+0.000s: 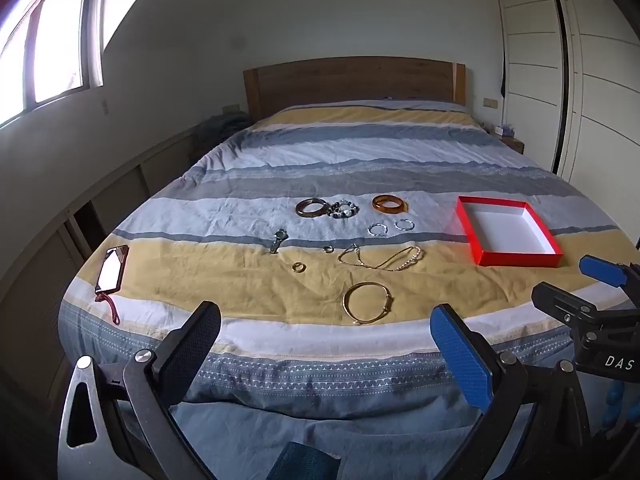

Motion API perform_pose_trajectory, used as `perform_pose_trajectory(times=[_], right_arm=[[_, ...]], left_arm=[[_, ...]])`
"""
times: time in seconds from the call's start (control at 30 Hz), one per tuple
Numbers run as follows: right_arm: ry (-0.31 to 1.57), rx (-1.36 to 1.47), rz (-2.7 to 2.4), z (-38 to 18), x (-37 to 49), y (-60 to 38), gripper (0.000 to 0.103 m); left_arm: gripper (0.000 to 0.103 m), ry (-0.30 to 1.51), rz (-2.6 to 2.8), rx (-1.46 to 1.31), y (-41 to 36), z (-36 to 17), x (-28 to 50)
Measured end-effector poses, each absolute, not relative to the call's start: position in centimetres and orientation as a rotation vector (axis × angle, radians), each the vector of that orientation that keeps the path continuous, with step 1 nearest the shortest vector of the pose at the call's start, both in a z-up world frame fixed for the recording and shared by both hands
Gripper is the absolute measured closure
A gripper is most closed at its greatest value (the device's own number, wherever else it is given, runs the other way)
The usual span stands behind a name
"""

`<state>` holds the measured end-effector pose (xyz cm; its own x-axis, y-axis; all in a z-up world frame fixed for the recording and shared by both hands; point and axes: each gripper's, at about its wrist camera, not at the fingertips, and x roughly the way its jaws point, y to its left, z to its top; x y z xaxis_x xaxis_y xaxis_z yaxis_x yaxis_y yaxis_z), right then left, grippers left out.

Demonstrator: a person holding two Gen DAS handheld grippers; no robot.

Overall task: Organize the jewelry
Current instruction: 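Move both tools toward the jewelry laid out on the bed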

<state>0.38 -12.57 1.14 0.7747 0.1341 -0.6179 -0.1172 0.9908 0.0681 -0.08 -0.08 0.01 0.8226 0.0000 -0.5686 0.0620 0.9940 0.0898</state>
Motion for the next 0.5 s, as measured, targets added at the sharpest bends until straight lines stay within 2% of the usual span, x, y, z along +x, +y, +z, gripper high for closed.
perform_pose_trajectory(times=[0.5], right_arm=[[0.647,0.007,0.126,2.5,-1.3,-12.2,0.006]], left_arm=[[0.001,0.596,-0.024,0.082,0.4,1.0,-1.7]])
